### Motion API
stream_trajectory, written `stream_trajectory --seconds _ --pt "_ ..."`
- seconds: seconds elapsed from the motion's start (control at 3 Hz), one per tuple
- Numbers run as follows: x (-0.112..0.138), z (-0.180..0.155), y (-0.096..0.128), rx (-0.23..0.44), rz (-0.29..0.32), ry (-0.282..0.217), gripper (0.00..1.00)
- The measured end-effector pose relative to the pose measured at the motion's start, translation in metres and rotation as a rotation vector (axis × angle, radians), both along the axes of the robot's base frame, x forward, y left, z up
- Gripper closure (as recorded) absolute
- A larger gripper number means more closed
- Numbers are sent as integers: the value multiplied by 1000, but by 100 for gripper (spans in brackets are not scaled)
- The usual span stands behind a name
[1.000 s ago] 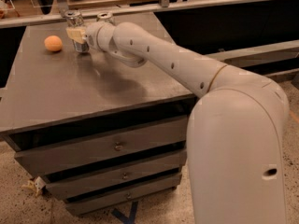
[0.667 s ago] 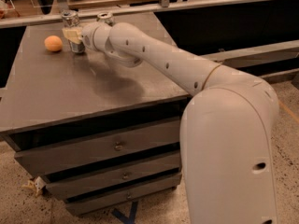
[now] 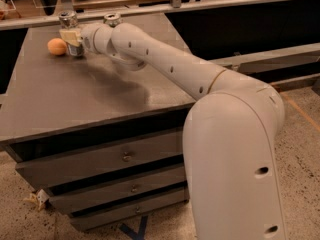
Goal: Move redbull can near orange
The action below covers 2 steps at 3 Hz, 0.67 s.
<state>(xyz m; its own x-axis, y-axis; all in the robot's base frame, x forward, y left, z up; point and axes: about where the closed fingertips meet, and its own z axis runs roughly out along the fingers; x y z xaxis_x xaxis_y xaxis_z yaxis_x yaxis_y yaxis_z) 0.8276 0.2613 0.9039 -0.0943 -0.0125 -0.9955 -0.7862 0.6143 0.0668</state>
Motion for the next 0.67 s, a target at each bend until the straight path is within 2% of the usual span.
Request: stream_trajectory --seconds 0.33,0.67 --pt "0 0 0 0 1 0 100" --pt "-3 -5 6 -24 1 -14 81"
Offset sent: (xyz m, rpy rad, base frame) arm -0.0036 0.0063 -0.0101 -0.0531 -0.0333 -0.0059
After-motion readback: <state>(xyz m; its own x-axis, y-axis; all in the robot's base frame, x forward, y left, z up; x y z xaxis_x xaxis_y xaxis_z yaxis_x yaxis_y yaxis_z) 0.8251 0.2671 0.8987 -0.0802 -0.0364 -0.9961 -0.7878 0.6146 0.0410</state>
